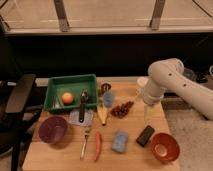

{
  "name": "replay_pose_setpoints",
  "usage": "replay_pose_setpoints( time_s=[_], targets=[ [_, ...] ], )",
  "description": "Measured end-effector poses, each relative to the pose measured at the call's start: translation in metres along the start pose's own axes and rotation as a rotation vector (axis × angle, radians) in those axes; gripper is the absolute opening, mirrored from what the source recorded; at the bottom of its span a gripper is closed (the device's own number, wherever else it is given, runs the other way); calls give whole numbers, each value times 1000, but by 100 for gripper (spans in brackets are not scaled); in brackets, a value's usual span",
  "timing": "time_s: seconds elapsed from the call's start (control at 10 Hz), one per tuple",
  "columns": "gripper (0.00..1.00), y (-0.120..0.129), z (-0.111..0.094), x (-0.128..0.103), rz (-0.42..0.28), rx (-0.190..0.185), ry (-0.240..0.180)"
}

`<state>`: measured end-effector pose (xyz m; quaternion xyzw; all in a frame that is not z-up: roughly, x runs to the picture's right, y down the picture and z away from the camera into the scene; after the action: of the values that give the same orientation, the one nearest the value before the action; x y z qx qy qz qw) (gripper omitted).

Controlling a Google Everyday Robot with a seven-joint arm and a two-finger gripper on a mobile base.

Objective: Stack bowls on top of each other

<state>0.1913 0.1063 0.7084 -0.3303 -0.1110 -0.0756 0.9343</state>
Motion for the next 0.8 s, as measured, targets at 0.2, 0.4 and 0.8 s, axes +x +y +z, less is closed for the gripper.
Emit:
replay_pose_setpoints(
  time_s=[0.2, 0.4, 0.8],
  targets=[
    [69, 0, 1, 0, 0, -1, -1],
    [69, 0, 0, 1, 2, 0, -1],
    [69, 17, 15, 26, 43, -38, -2]
  ],
)
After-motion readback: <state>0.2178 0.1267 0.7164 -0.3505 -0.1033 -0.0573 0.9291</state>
